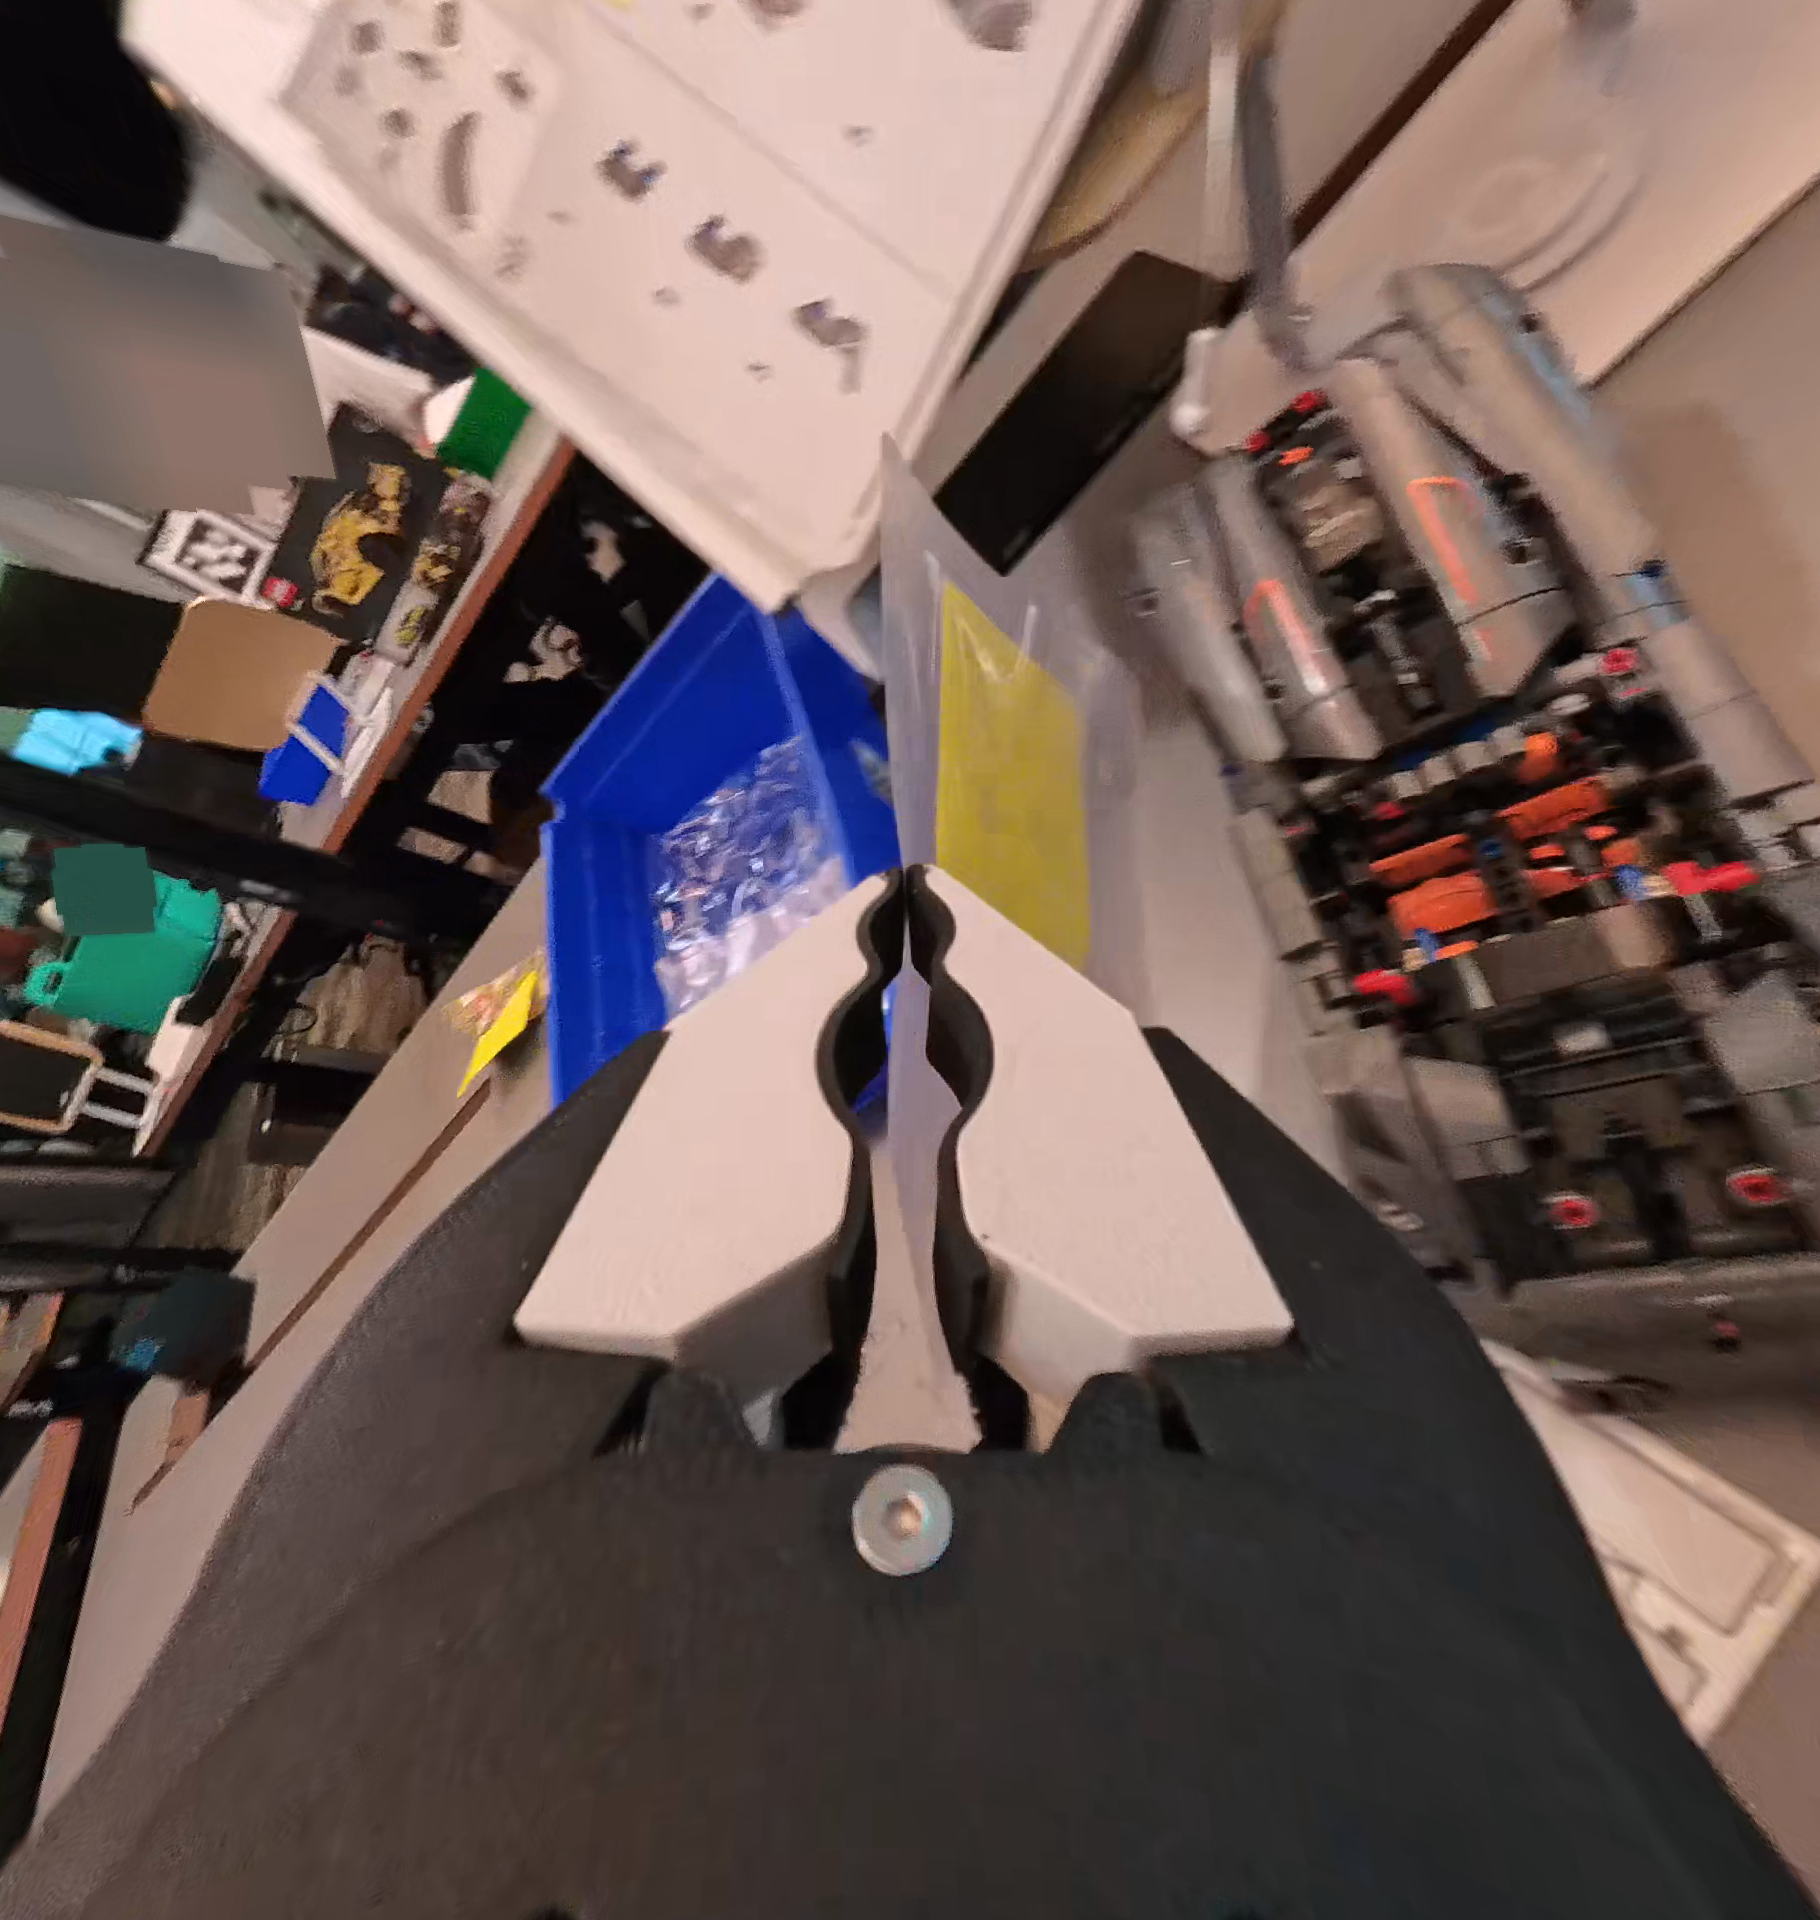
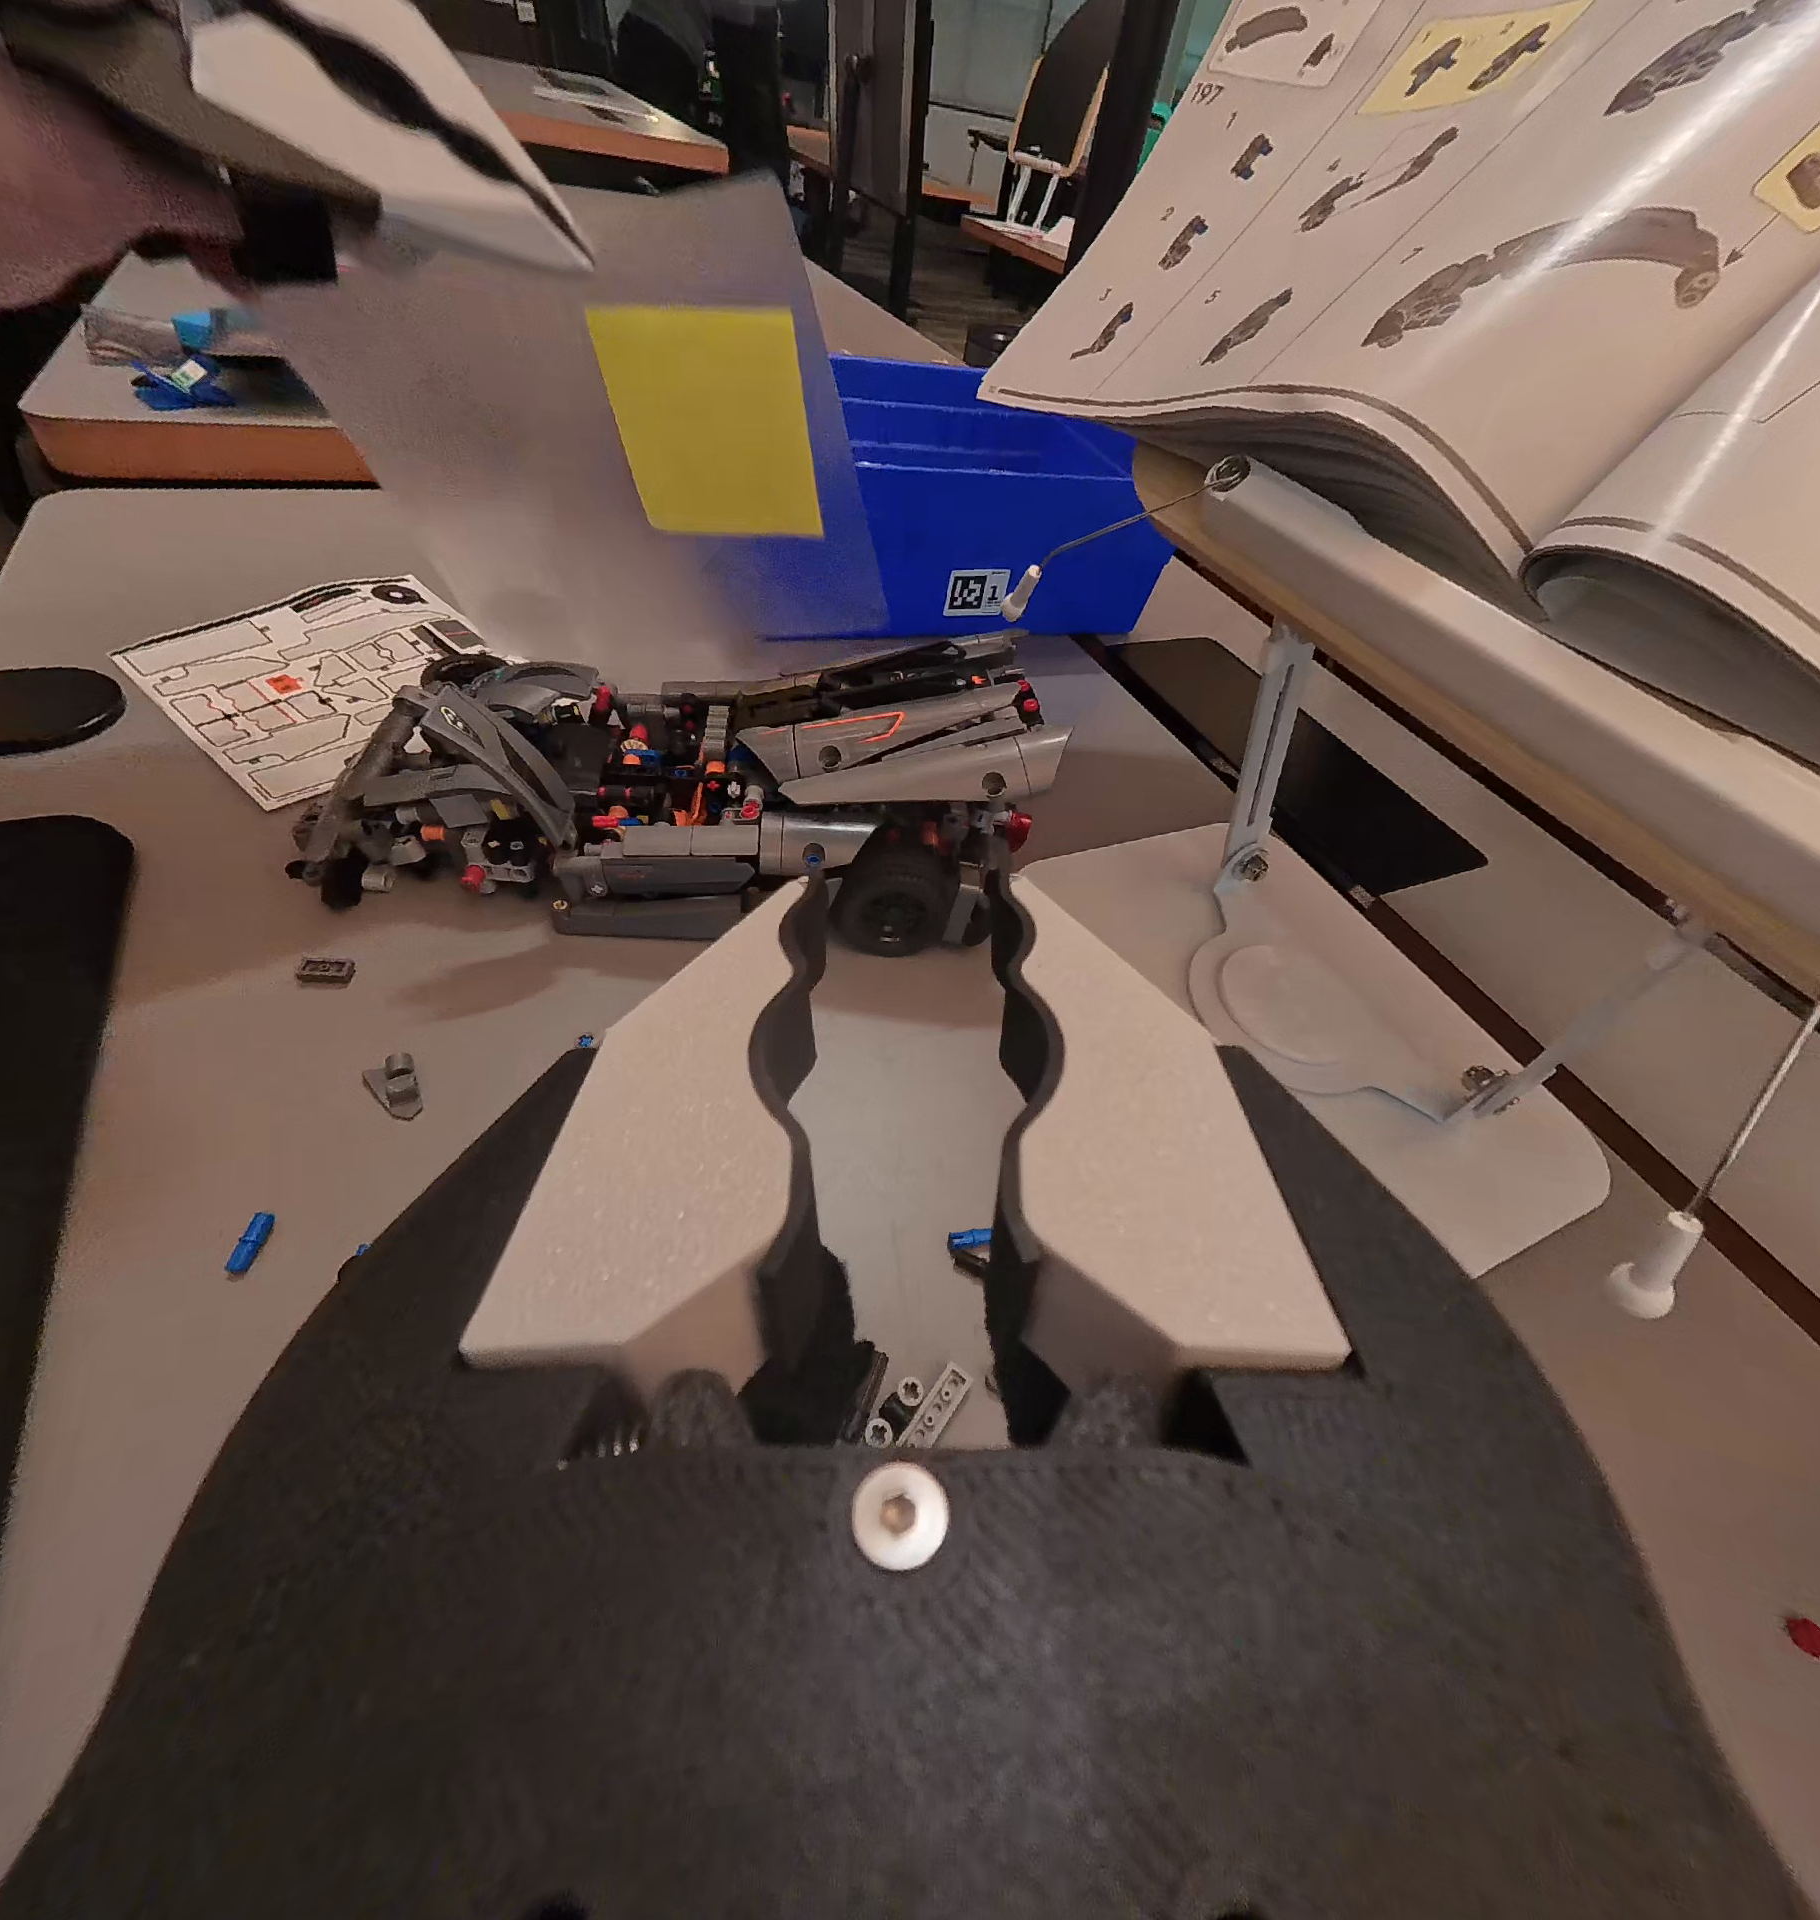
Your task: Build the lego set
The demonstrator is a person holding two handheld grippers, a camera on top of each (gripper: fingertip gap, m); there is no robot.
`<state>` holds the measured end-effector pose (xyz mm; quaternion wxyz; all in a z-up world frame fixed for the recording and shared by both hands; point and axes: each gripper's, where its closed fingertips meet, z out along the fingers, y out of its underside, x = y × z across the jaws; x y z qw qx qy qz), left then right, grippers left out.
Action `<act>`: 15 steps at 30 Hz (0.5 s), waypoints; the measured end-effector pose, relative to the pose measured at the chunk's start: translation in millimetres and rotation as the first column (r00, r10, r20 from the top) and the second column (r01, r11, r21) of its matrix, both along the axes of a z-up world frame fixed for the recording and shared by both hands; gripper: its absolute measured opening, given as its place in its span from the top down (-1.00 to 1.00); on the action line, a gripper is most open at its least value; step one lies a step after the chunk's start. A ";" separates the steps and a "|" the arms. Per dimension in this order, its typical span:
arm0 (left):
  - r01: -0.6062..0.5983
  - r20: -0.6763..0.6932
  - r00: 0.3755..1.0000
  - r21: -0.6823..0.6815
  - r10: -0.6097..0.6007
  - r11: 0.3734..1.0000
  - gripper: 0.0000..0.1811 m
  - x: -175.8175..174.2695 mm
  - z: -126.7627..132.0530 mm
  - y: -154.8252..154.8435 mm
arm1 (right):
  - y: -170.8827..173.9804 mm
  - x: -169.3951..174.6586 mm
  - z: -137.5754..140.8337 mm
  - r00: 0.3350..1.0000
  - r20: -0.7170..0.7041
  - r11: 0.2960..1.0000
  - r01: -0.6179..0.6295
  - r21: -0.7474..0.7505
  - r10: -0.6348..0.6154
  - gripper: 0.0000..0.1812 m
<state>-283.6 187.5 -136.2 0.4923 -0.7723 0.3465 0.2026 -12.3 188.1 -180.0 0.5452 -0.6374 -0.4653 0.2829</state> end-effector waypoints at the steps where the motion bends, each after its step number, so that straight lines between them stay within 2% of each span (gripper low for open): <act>1: -0.029 0.003 1.000 0.014 0.029 0.999 1.00 -15.1 8.8 -0.7 | -0.1 -0.4 -0.5 1.000 0.001 1.000 -0.001 0.000 0.001 0.68; 7: -0.234 -0.114 0.962 0.134 0.250 0.963 1.00 -128.1 61.0 -3.0 | -0.9 -2.5 -3.1 1.000 0.010 1.000 -0.006 -0.004 0.006 0.68; 13: -0.440 -0.259 0.831 0.234 0.492 0.867 1.00 -261.0 101.2 -7.5 | -0.1 -4.6 -8.4 1.000 0.027 1.000 -0.007 -0.010 0.008 0.68; 15: -0.465 -0.277 0.798 0.281 0.535 0.840 1.00 -293.4 113.2 -8.3 | 0.6 -5.1 -10.8 0.999 0.034 1.000 -0.007 -0.014 0.008 0.68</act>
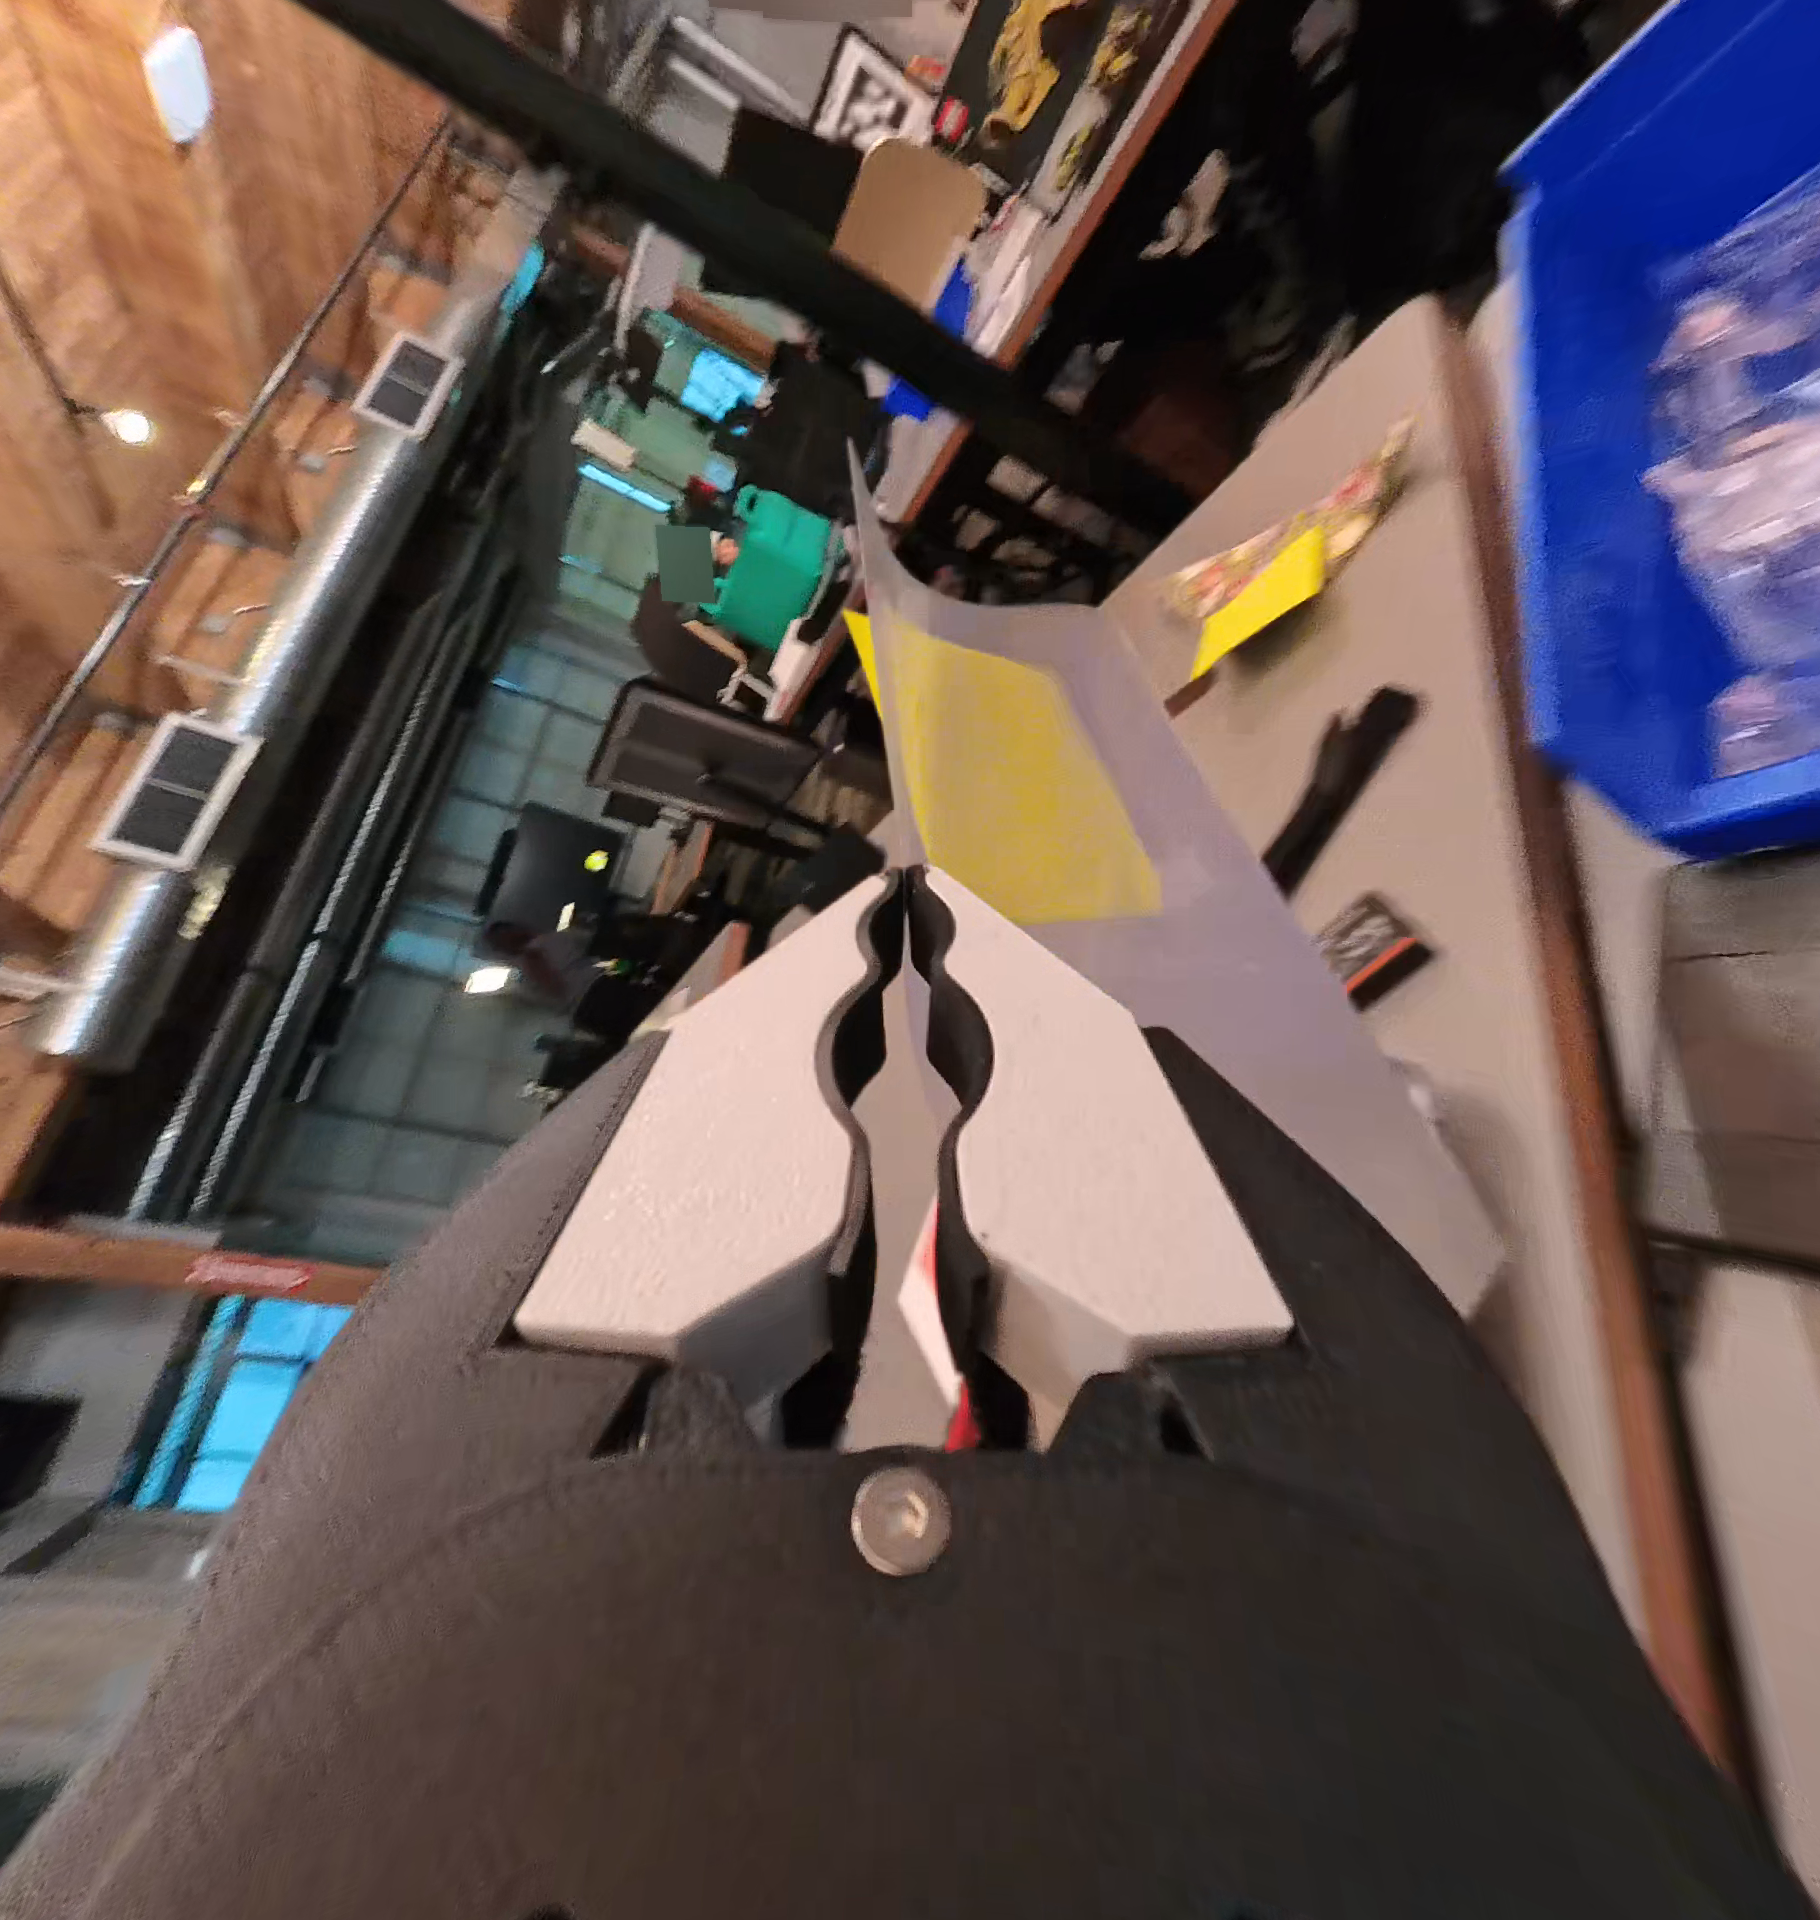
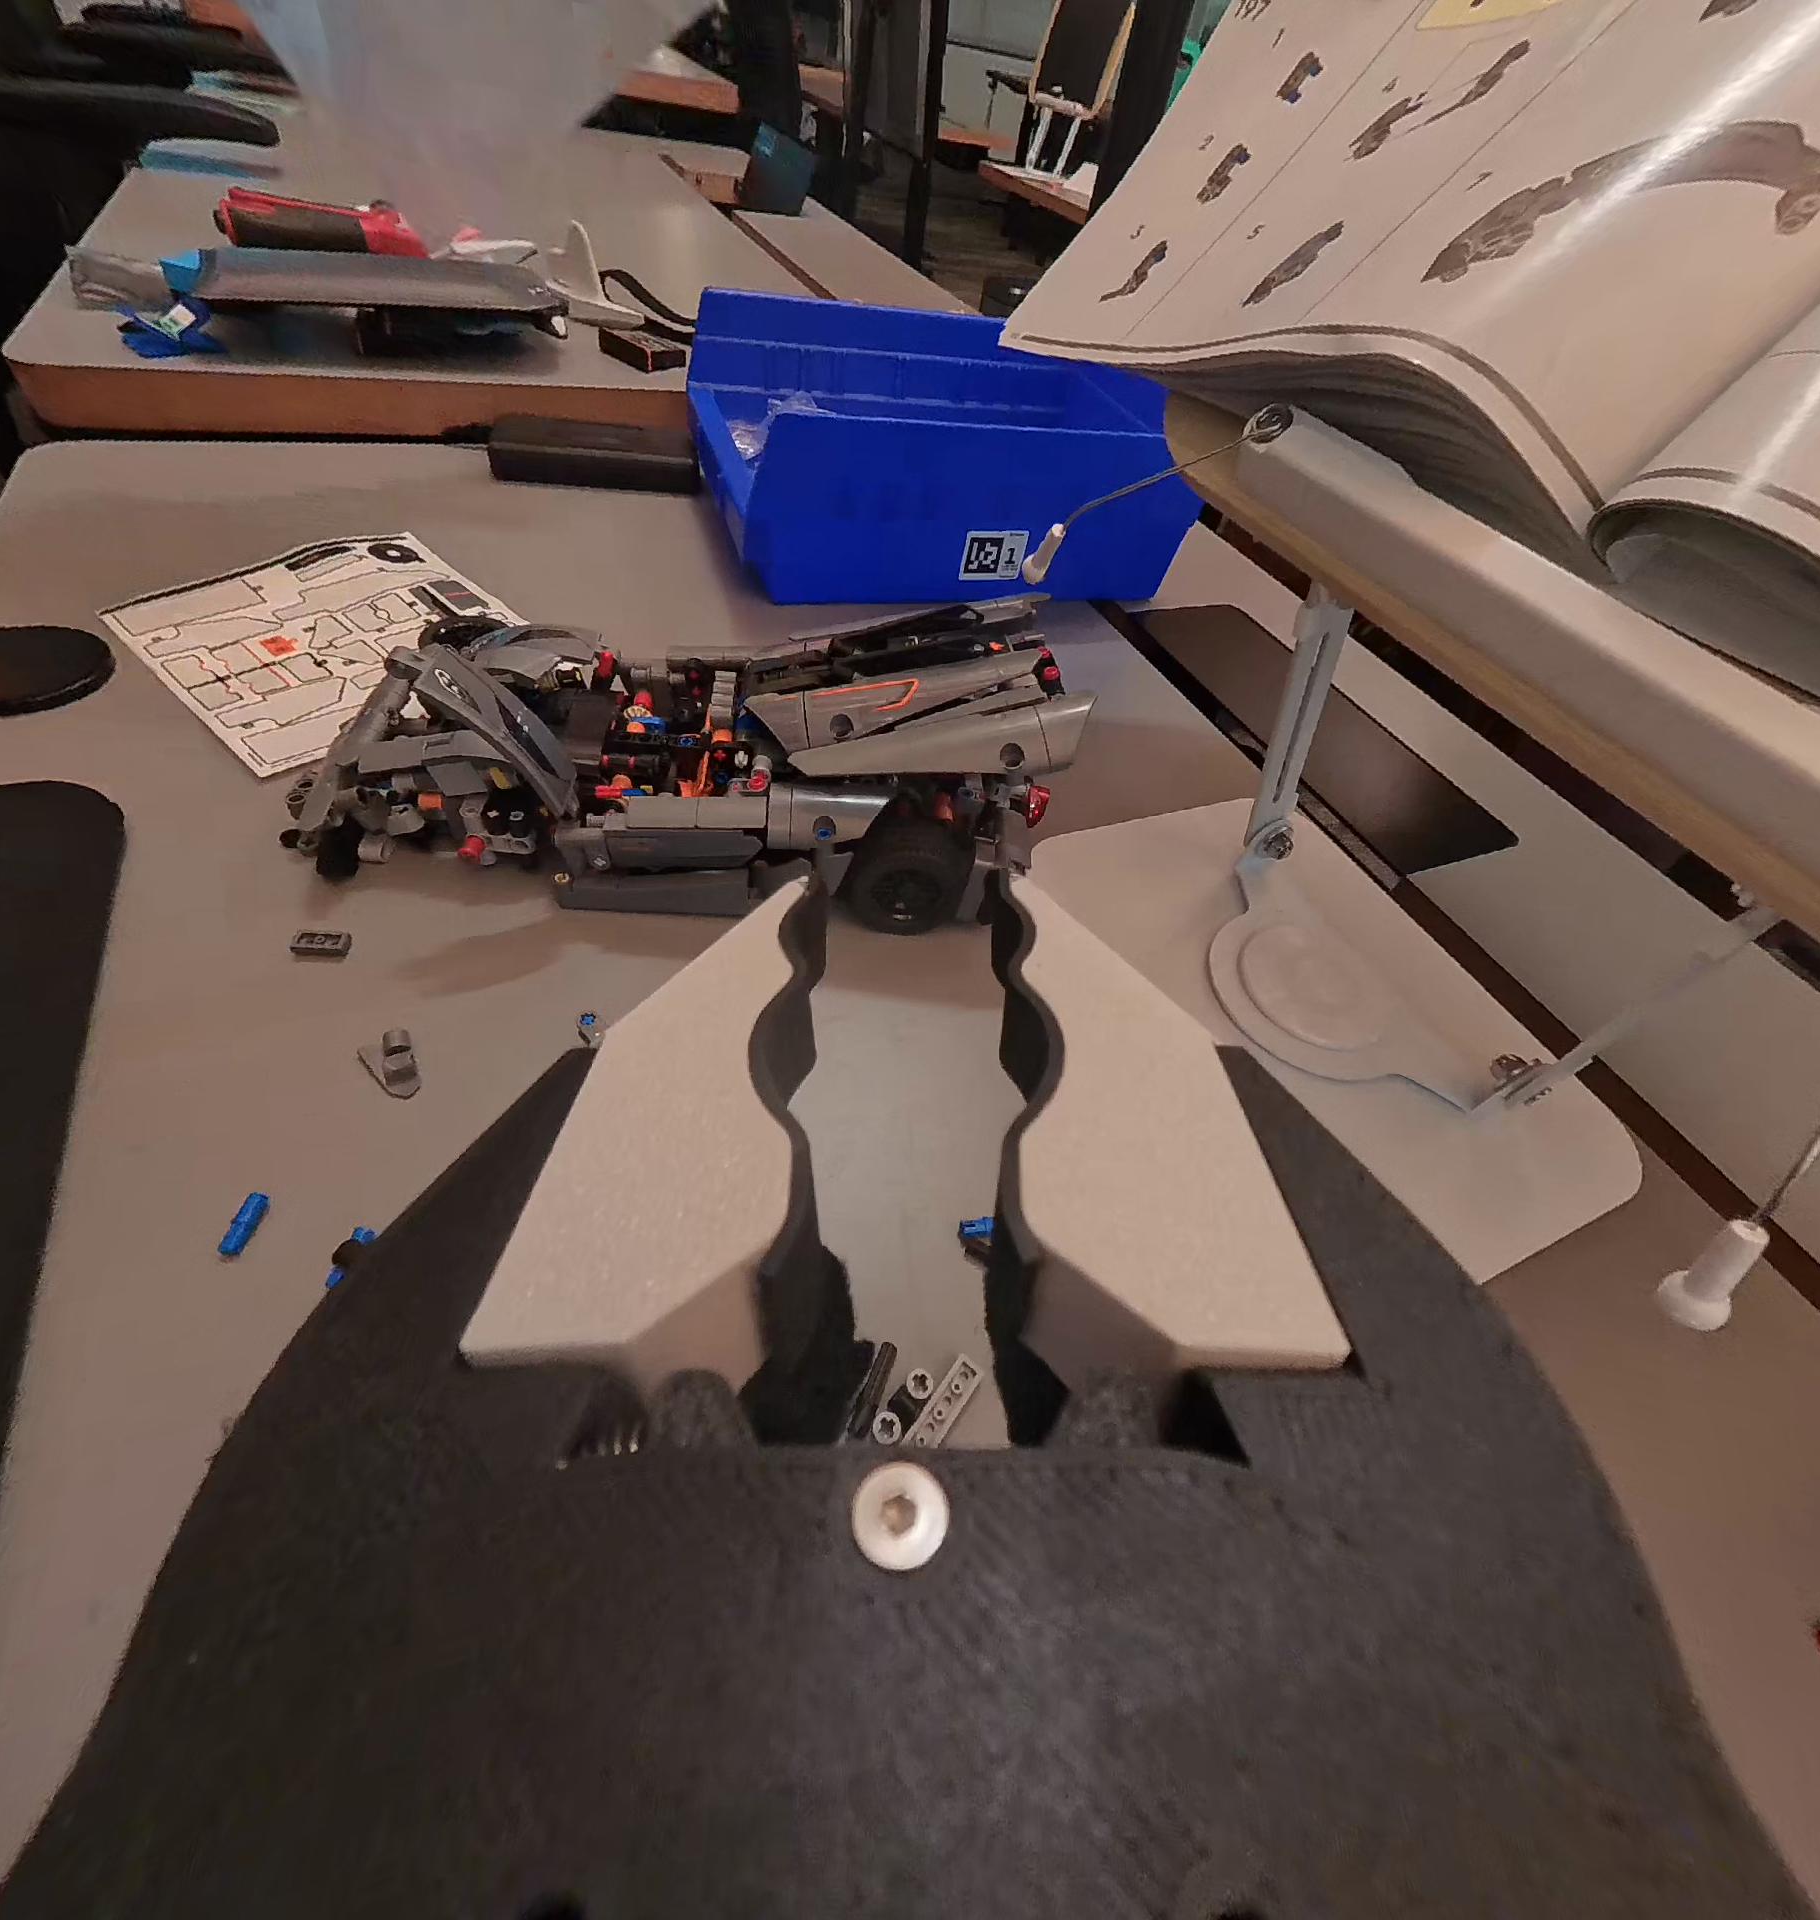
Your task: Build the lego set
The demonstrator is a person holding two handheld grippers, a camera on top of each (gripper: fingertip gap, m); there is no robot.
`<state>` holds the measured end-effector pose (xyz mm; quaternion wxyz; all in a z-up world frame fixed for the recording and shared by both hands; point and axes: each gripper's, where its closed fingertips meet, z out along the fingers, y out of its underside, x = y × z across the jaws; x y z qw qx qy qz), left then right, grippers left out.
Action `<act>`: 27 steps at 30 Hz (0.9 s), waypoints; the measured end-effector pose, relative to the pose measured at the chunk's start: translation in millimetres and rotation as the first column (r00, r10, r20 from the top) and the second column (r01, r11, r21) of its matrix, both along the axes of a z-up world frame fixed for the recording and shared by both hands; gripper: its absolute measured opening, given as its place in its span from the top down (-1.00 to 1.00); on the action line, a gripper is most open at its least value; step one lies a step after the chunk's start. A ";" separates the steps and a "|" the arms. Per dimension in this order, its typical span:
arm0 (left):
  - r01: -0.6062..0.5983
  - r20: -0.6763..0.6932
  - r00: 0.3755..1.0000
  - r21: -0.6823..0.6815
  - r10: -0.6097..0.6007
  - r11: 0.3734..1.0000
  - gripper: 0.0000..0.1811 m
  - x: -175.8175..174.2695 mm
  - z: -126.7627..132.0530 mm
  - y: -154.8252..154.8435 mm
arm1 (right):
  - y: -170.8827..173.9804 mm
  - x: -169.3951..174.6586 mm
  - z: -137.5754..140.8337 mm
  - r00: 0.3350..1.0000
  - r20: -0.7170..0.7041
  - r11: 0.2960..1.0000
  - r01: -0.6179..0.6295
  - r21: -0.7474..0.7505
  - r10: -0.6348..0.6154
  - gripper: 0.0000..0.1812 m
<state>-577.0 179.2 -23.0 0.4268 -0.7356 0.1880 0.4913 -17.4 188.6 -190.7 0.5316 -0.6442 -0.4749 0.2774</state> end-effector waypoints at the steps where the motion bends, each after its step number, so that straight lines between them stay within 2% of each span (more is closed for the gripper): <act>1: -0.035 -0.039 0.999 0.001 0.035 0.999 1.00 -15.9 4.2 -1.1 | 0.4 -0.2 -1.3 1.000 0.004 1.000 0.000 -0.002 0.000 0.68; 4: -0.065 -0.155 0.986 -0.010 0.063 0.998 1.00 -43.3 9.0 1.8 | 1.0 -1.0 -4.4 1.000 0.013 1.000 -0.001 -0.007 0.001 0.67; 7: -0.062 -0.174 0.983 -0.045 0.053 0.997 1.00 -54.7 -7.5 12.2 | 1.4 -1.4 -6.8 1.000 0.021 1.000 -0.001 -0.010 0.001 0.67; 14: -0.127 -0.156 0.983 -0.230 0.092 0.965 1.00 -92.3 -97.3 36.4 | 2.1 -1.6 -10.4 0.999 0.032 1.000 -0.002 -0.015 0.002 0.67; 17: -0.143 -0.033 0.990 -0.301 0.140 0.943 1.00 -107.1 -138.7 41.2 | 2.3 -1.7 -11.7 0.999 0.037 1.000 -0.002 -0.016 0.003 0.67; 18: -0.147 -0.008 0.988 -0.321 0.153 0.935 0.93 -110.2 -149.9 42.0 | 2.7 -1.5 -12.3 0.999 0.039 1.000 -0.002 -0.017 0.002 0.67; 20: -0.146 0.060 0.982 -0.347 0.177 0.926 0.66 -112.8 -167.9 43.4 | 3.4 -1.0 -13.1 0.999 0.041 1.000 0.000 -0.021 0.001 0.67; 22: -0.127 0.125 0.975 -0.362 0.183 0.924 0.53 -110.8 -177.9 43.0 | 3.9 -0.3 -12.6 0.999 0.038 1.000 0.001 -0.023 0.000 0.68; 27: -0.063 0.239 0.962 -0.282 0.134 0.957 0.36 -94.9 -163.4 45.3 | 3.1 -0.2 -10.3 0.999 0.032 1.000 -0.001 -0.020 0.002 0.68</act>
